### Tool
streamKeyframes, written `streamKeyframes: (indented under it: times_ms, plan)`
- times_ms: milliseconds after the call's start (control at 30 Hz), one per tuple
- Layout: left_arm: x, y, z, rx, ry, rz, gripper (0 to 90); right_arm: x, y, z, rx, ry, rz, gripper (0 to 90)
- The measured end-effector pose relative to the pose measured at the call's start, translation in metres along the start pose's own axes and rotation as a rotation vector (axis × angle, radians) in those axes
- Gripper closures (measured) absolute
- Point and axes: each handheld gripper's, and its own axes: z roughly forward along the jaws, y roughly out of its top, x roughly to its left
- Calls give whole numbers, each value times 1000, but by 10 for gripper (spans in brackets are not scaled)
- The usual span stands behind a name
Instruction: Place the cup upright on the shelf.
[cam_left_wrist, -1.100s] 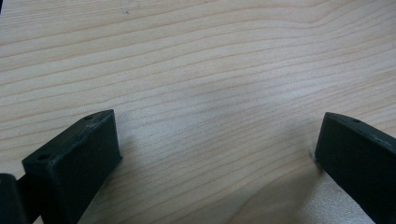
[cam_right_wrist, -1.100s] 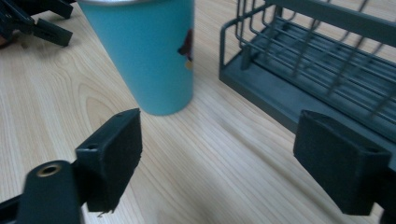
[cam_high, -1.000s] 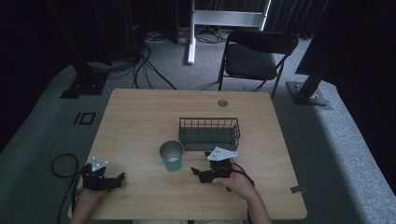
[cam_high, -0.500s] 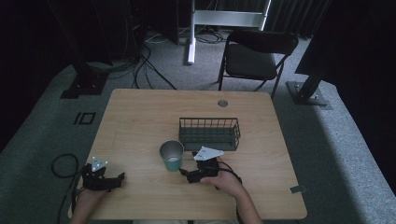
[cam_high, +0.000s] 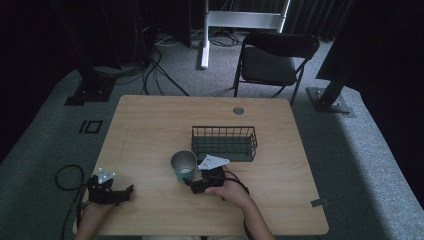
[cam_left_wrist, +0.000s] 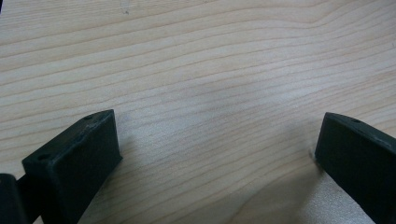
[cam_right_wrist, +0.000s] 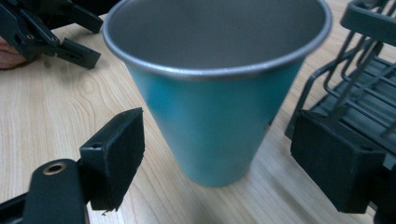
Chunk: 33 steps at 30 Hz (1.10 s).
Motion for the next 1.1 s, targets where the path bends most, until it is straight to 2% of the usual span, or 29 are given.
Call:
streamKeyframes:
  times_ms: [567,700,833,900,1000,1100]
  plan:
    - [0,0,0,0,0,0,5,1,5,20,-34,14,5,176]
    - [0,0,0,0,0,0,5,3,6,24,-43,30,13,121]
    - [0,0,0,0,-2,2,5,8,8,29,-46,5,11,114]
    - [0,0,0,0,-2,2,5,8,10,32,-52,-15,31,152]
    - [0,0,0,0,-2,2,5,9,12,34,-59,-29,19,168]
    - [0,0,0,0,-2,2,5,12,13,34,-62,-16,18,169]
